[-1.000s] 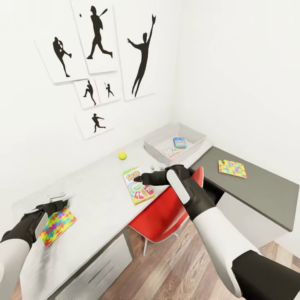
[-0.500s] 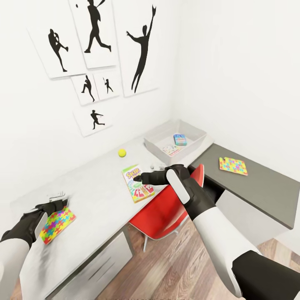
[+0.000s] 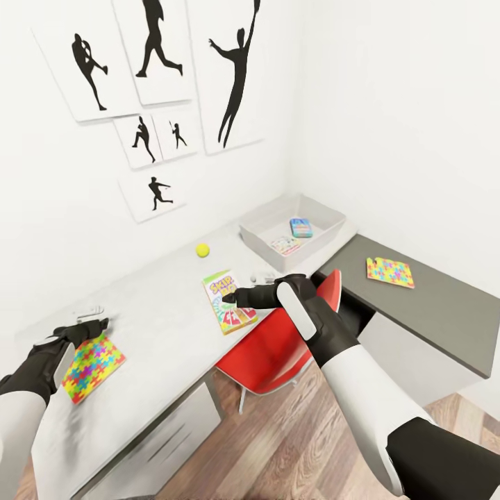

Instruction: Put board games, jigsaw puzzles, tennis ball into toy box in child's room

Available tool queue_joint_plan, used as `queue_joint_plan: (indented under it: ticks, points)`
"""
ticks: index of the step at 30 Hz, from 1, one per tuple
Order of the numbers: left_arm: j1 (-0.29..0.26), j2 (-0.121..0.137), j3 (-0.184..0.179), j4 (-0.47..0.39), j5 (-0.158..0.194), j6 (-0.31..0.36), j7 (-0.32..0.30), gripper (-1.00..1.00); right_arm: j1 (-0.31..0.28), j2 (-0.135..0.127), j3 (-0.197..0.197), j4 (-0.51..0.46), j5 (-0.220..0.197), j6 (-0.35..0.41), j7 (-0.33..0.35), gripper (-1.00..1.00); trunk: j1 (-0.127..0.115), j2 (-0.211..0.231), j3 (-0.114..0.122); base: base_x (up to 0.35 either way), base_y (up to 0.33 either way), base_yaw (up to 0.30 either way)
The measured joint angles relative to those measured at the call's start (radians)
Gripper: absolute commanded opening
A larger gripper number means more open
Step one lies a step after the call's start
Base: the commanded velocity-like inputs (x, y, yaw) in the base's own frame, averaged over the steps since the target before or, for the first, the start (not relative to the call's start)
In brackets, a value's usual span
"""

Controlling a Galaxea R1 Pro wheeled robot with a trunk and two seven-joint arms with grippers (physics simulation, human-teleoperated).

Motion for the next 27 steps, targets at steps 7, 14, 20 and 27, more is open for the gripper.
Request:
queue_joint_plan:
  ticks: [7, 14, 20, 27]
  points:
    - [0.0, -0.001, 0.0, -0.005, -0.001, -0.001, 0.001, 1.0, 0.0, 0.0, 0.002, 0.0, 0.0, 0.001, 0.0, 1.0, 0.0, 0.0, -0.012, 0.0, 0.0, 0.0]
    - [0.0, -0.003, -0.003, -0.005, -0.001, -0.001, 0.002, 1.0, 0.0, 0.0, 0.002, 0.0, 0.0, 0.003, 0.0, 1.0, 0.0, 0.0, -0.023, 0.0, 0.0, 0.0]
    - [0.0, -0.005, -0.004, -0.005, -0.001, -0.002, 0.002, 1.0, 0.0, 0.0, 0.002, 0.0, 0.0, 0.003, 0.0, 1.0, 0.0, 0.0, -0.033, 0.0, 0.0, 0.0]
    - [0.0, -0.006, -0.004, -0.004, -0.001, -0.003, 0.002, 1.0, 0.0, 0.0, 0.002, -0.001, 0.0, 0.003, 0.0, 1.0, 0.0, 0.0, -0.045, 0.0, 0.0, 0.0]
